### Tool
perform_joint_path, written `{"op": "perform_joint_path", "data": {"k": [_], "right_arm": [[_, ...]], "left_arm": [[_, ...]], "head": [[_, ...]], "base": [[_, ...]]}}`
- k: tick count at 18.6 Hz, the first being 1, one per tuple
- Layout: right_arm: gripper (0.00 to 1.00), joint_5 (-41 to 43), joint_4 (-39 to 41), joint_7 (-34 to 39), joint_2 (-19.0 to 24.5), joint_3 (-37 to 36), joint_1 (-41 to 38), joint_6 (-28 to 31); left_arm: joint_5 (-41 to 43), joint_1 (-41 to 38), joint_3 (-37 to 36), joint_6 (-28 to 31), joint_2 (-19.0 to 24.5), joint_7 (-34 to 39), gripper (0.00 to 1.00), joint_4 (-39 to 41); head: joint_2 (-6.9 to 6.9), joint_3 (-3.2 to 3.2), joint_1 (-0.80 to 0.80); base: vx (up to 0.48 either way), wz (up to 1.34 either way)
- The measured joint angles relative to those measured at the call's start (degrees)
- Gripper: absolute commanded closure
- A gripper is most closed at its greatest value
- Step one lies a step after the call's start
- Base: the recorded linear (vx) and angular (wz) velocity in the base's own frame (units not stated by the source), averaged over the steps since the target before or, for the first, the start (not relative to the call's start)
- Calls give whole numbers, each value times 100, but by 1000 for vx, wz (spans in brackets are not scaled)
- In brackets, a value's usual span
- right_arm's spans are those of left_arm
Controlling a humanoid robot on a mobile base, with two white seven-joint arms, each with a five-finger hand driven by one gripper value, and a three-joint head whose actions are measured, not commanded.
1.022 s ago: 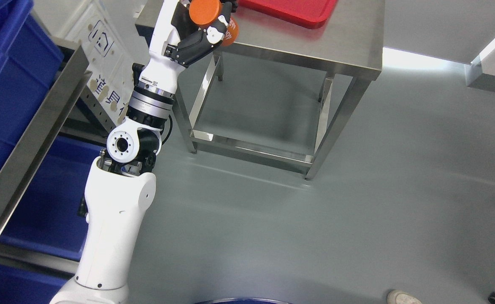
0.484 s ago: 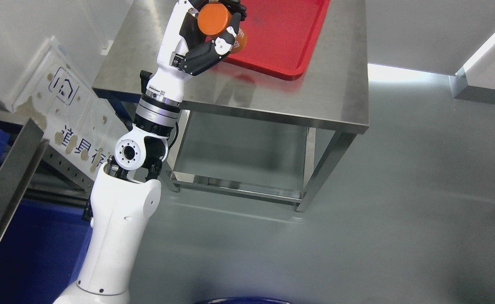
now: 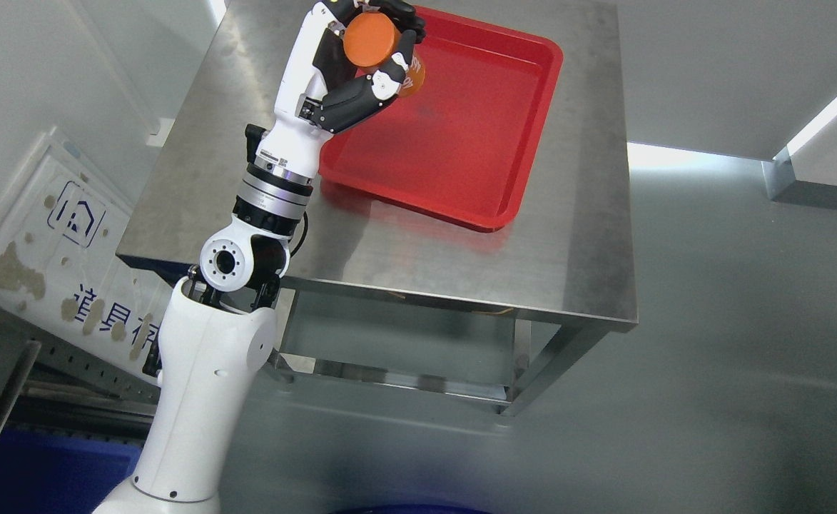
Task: Grab orange capacitor from left shelf to right desk
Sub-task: 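Lower the held cylinder into the red tray with the left hand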
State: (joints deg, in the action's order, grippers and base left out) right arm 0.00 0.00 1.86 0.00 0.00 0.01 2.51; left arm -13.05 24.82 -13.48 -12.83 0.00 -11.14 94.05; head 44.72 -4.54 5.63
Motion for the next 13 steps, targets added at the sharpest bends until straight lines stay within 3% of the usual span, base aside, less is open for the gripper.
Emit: {"op": "perform_joint_path", "data": {"k": [4, 13], "right_arm": [[0, 0, 0, 0, 0, 0, 0, 1], [0, 0, 0, 1, 0, 0, -1, 4]], "left_arm": [[42, -2, -212, 530, 0, 24, 97, -101], [455, -48, -541, 664, 0, 37, 96, -598]], "head": [[0, 0, 0], [0, 0, 0]], "base": [[210, -52], [49, -25]]}}
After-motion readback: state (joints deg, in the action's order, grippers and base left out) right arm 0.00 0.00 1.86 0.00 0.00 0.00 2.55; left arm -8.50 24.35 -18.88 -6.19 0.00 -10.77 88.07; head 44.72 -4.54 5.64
